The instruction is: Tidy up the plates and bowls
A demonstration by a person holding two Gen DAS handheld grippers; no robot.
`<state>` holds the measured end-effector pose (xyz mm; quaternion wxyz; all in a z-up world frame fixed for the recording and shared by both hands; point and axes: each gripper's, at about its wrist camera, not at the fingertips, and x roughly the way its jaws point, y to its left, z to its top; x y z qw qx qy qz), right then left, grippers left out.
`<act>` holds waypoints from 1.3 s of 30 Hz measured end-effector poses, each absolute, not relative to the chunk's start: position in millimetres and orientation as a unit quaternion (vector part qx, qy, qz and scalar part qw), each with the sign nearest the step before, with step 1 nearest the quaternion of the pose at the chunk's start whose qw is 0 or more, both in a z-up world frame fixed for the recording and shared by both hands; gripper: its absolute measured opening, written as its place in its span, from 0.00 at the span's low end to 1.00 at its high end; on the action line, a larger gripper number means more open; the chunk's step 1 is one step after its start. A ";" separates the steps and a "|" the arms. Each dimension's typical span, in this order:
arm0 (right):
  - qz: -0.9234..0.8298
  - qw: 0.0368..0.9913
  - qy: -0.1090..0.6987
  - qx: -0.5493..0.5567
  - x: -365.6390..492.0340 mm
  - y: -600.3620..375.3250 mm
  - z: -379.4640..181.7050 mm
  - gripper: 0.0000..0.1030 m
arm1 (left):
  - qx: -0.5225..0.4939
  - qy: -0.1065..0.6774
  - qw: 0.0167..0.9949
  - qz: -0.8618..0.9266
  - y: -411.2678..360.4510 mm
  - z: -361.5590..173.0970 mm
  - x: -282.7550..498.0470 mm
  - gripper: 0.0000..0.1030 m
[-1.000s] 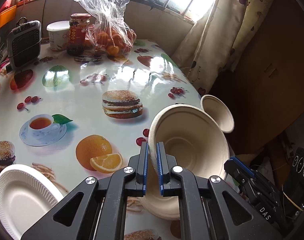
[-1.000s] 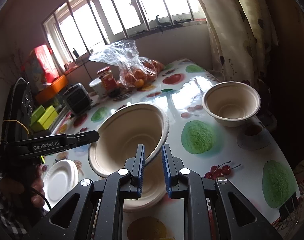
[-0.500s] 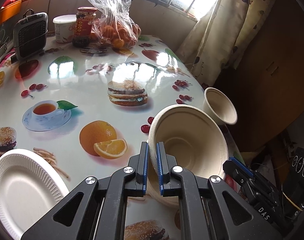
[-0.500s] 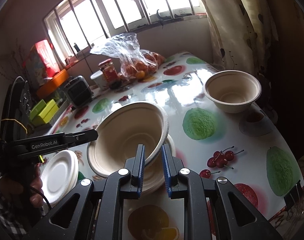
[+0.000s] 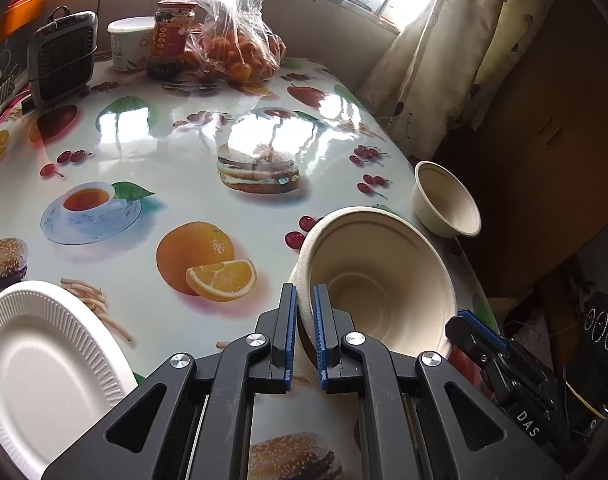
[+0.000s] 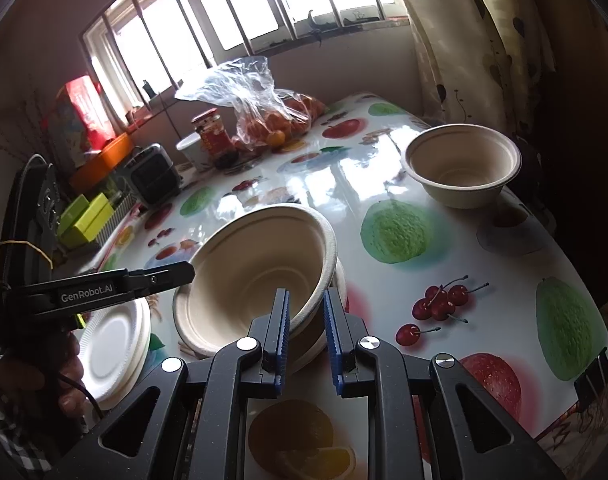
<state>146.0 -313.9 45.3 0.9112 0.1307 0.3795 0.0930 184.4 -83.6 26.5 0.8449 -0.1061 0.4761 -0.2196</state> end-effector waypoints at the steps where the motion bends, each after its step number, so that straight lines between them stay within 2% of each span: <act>1: 0.093 0.911 0.380 0.131 146.1 -314.0 45.4 0.17 | -0.106 0.477 0.844 -0.219 -83.6 26.0 184.4 0.08; 39: 0.091 0.906 0.391 0.134 142.2 -313.3 30.3 0.17 | -0.106 0.493 0.838 -0.210 -83.3 13.8 184.7 0.08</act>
